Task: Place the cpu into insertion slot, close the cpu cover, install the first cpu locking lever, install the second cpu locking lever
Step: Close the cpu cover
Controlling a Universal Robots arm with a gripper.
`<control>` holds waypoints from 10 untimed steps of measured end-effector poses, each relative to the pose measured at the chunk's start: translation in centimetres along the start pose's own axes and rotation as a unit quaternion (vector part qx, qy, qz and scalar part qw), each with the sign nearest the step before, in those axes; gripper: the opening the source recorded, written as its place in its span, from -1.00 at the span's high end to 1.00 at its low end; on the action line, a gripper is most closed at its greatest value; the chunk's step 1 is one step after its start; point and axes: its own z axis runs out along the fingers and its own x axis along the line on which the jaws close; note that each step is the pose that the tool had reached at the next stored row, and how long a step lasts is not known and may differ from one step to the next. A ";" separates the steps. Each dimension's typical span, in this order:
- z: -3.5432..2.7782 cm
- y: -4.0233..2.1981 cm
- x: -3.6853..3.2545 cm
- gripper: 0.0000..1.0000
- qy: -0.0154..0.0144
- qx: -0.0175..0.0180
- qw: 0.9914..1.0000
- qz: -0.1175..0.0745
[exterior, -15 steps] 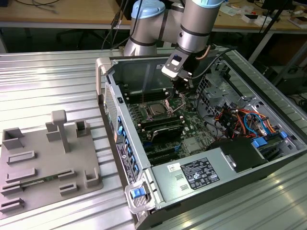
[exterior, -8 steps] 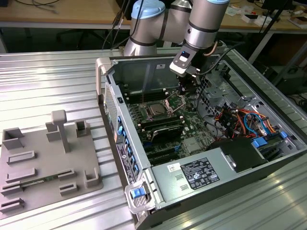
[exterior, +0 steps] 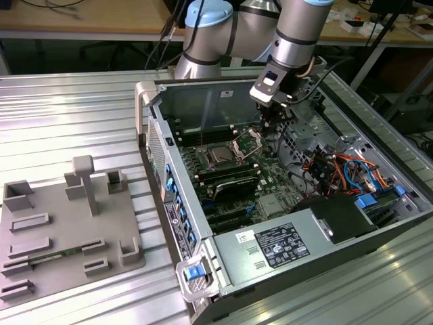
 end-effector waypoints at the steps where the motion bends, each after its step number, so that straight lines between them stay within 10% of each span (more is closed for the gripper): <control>1: 0.01 0.09 0.00 0.79 0.000 0.000 1.000 0.000; 10: 0.01 0.14 0.00 0.79 0.000 0.000 1.000 0.000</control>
